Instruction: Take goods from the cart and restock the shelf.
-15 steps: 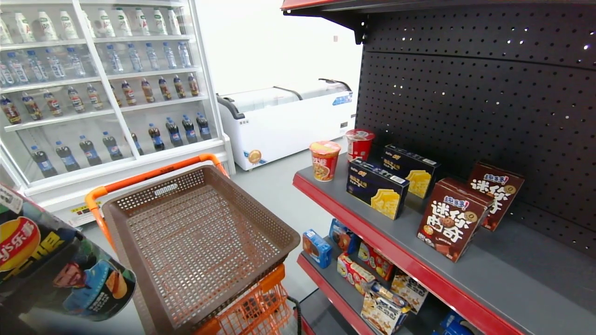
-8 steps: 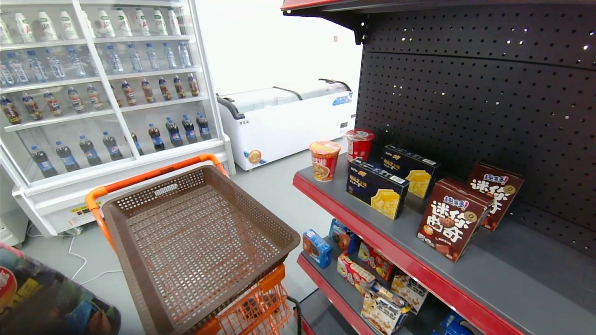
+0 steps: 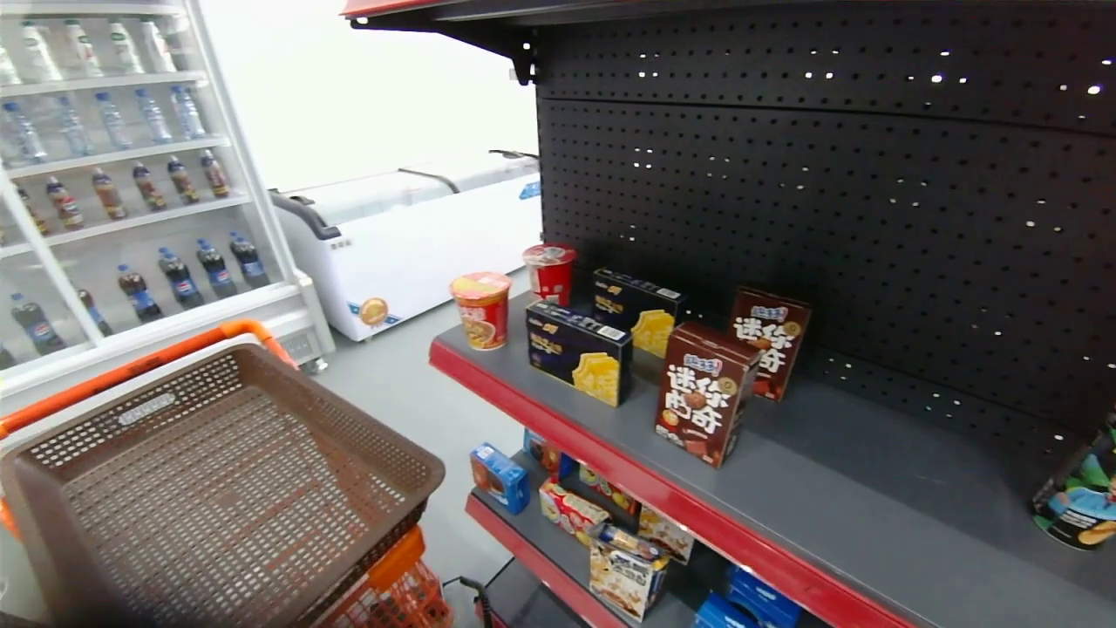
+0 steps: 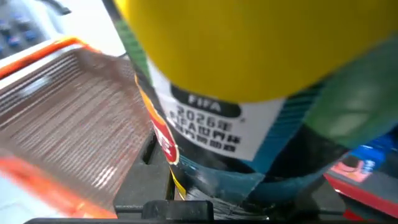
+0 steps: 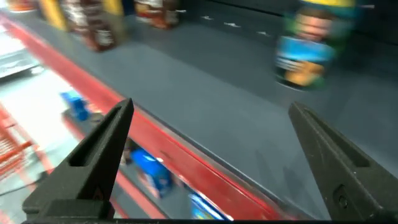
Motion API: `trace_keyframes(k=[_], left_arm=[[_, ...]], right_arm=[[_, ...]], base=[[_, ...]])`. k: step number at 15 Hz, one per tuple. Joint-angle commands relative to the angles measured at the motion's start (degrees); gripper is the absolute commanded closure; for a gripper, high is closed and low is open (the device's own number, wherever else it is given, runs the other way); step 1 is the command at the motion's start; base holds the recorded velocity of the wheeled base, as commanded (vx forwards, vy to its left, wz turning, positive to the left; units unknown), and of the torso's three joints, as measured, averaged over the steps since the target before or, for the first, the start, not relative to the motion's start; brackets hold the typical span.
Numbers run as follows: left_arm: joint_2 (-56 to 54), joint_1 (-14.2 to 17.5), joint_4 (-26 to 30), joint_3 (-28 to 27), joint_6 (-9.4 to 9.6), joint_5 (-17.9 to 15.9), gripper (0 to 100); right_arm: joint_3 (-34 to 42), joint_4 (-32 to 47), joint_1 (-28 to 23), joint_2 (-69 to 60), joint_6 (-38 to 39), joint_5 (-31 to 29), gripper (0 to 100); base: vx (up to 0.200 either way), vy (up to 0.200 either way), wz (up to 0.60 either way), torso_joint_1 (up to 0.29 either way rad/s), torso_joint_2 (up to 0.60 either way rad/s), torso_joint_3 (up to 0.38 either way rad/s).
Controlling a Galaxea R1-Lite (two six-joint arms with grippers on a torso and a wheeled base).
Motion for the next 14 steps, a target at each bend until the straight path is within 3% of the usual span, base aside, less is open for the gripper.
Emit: trace_keyframes(k=[1,14], left_arm=[[-1.57,0.0,-0.07,0.16,-0.03,0.25,100],[-1.65,0.0,0.02,0.6,-0.38,0.6,100]], right_arm=[[0.0,0.04,0.04,-0.02,-0.02,0.01,0],[0.0,0.04,0.04,-0.02,-0.02,0.01,0]], base=[[0.0,0.0,-0.6,-0.007,0.01,0.007],[0.0,0.0,-0.6,0.002,0.0,0.001]])
